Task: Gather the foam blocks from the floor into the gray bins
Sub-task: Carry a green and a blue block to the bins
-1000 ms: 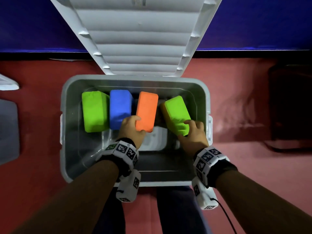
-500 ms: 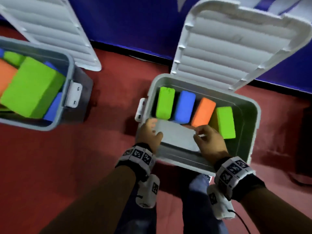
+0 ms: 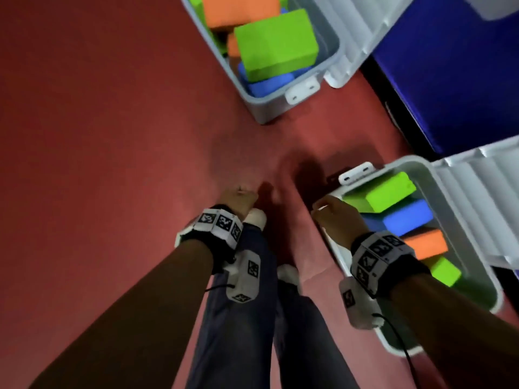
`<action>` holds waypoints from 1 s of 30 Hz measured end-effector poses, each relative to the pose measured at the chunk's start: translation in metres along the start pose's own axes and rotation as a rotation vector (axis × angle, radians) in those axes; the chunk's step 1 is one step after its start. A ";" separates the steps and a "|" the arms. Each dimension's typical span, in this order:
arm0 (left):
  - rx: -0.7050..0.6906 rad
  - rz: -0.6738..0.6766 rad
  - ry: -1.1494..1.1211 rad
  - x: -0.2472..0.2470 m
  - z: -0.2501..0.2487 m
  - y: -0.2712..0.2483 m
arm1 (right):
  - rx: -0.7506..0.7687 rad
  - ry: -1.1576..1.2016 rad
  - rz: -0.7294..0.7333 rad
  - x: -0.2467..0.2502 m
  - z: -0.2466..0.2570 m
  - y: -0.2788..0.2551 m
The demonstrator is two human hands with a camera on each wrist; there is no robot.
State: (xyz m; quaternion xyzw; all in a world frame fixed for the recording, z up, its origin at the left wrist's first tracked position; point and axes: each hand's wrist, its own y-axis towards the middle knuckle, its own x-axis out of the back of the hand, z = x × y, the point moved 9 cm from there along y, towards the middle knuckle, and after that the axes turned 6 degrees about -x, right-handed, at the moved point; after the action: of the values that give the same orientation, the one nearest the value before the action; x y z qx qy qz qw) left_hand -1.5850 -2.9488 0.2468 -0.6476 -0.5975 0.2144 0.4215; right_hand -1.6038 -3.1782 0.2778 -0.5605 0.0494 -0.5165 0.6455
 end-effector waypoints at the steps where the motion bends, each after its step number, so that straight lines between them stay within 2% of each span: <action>1: -0.028 -0.006 -0.019 0.013 0.005 -0.011 | 0.025 -0.063 0.026 -0.012 0.017 -0.006; 3: -0.005 -0.067 -0.088 0.049 0.034 -0.036 | 0.110 -0.163 0.073 -0.042 0.053 -0.017; 7: 0.077 -0.207 -0.362 0.129 0.111 -0.087 | 0.286 -0.331 0.182 -0.122 0.127 -0.048; 11: 0.168 -0.401 -0.637 0.197 0.207 -0.136 | 0.421 -0.483 0.294 -0.218 0.189 -0.088; 15: 0.209 -0.522 -0.868 0.249 0.295 -0.177 | 0.515 -0.660 0.345 -0.319 0.233 -0.132; 18: 0.243 -0.606 -1.010 0.291 0.369 -0.205 | 0.588 -0.785 0.378 -0.400 0.258 -0.171; 24: 0.317 -0.751 -1.298 0.369 0.525 -0.269 | 0.640 -1.000 0.469 -0.579 0.277 -0.257; 27: 0.368 -0.813 -1.333 0.404 0.603 -0.315 | 0.633 -1.090 0.516 -0.668 0.281 -0.306; 30: 0.423 -0.873 -1.332 0.442 0.666 -0.363 | 0.623 -1.172 0.530 -0.735 0.294 -0.354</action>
State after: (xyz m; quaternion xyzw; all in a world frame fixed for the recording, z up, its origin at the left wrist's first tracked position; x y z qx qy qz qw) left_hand -2.2352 -2.3590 0.2698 -0.0011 -0.8674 0.4783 0.1372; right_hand -1.9702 -2.3920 0.2808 -0.5044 -0.3211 0.0539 0.7997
